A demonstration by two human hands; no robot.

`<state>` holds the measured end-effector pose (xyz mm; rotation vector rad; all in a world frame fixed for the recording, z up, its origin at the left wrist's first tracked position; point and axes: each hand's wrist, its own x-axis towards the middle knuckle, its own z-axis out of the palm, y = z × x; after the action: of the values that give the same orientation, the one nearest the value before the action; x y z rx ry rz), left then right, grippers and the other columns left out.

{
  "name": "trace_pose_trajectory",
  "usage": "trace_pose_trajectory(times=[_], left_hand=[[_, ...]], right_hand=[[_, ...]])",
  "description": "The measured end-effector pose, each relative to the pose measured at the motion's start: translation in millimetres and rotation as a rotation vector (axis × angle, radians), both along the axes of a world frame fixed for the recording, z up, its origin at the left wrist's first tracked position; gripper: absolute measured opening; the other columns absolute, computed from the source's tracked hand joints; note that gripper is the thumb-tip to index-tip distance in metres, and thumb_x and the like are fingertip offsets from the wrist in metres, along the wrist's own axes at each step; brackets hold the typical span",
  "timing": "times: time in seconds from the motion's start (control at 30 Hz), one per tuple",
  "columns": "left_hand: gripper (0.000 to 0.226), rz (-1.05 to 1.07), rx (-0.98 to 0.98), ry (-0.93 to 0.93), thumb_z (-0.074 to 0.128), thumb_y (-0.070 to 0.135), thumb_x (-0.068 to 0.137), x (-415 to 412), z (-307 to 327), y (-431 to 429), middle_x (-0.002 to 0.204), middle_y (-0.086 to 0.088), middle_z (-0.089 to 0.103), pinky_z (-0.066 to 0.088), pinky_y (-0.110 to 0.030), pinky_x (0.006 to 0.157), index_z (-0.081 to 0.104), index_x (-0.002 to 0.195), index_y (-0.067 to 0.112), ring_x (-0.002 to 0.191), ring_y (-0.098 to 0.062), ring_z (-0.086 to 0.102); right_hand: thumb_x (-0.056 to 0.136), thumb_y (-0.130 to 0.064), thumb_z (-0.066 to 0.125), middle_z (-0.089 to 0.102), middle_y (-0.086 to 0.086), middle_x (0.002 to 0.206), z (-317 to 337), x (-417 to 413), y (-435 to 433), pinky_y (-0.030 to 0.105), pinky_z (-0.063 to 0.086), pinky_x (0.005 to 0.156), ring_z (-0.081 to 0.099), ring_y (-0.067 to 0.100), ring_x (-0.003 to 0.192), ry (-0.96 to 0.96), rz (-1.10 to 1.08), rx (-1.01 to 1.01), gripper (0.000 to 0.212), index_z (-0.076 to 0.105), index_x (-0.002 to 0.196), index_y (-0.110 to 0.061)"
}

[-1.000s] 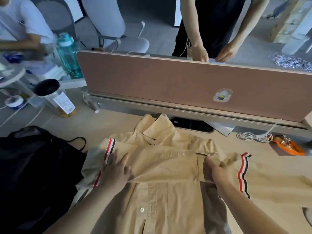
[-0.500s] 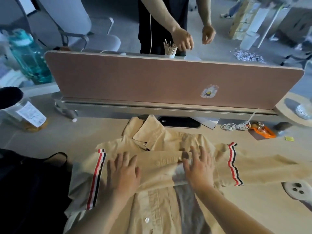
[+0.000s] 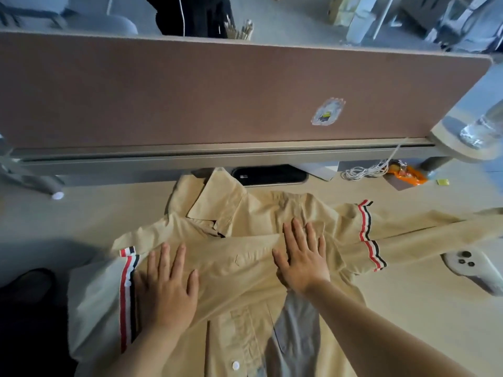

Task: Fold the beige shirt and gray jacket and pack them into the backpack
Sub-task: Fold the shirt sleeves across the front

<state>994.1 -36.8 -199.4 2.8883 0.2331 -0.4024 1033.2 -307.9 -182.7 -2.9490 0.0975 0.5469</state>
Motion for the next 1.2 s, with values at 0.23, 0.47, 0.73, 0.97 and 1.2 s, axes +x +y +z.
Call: trace_pose_trajectory(times=[0.23,0.47,0.73,0.97,1.2], left_hand=[[0.061,0.091,0.077,0.124,0.047,0.03,0.089,28.8,54.0,-47.1,0.153,-0.013,0.019,0.023,-0.044,0.112,0.028,0.147,0.026,0.14,-0.032,0.022],[0.058,-0.255,-0.053,0.042,0.046,0.023,0.09,23.6,91.3,-196.9,0.155,-0.003,0.019,0.032,-0.035,0.11,0.032,0.146,0.028,0.137,-0.026,0.029],[0.05,-0.596,-0.156,0.024,0.043,0.017,0.093,28.2,88.2,-373.7,0.148,-0.001,0.032,0.034,-0.029,0.106,0.038,0.142,0.022,0.133,-0.023,0.037],[0.058,-0.833,0.023,0.117,0.027,0.03,0.094,58.1,69.5,-420.3,0.161,0.003,0.008,0.016,-0.029,0.117,0.015,0.151,0.026,0.146,-0.015,0.013],[0.079,-1.002,0.139,0.537,0.039,0.049,0.094,55.4,47.3,-409.9,0.142,0.003,-0.045,-0.015,-0.05,0.114,-0.021,0.144,0.042,0.139,-0.023,-0.033]], right_hand=[[0.098,-0.031,0.04,0.047,0.004,0.142,52.0,-17.6,-57.9,0.039,0.03,0.109,0.038,0.028,0.131,-0.274,-0.406,0.275,0.041,0.046,0.137,-0.018],[0.096,-0.01,0.046,0.055,0.023,0.123,73.0,-54.2,-231.9,0.028,0.036,0.08,0.055,0.036,0.108,-0.249,-0.87,0.488,0.029,0.054,0.122,0.0],[0.091,-0.008,0.039,0.044,0.001,0.065,73.3,-41.0,-385.6,0.03,0.031,0.053,0.045,0.023,0.074,-0.383,-1.204,0.625,0.026,0.043,0.066,-0.017],[0.084,-0.053,0.047,0.063,0.014,0.073,70.7,21.6,-450.9,0.043,0.054,0.074,0.061,0.028,0.067,-0.408,-1.405,0.925,0.041,0.054,0.069,-0.015],[0.094,-0.017,0.052,0.059,0.011,0.081,46.2,28.1,-458.6,0.027,0.049,0.06,0.058,0.022,0.072,-0.169,-1.473,1.224,0.015,0.056,0.096,-0.002]])
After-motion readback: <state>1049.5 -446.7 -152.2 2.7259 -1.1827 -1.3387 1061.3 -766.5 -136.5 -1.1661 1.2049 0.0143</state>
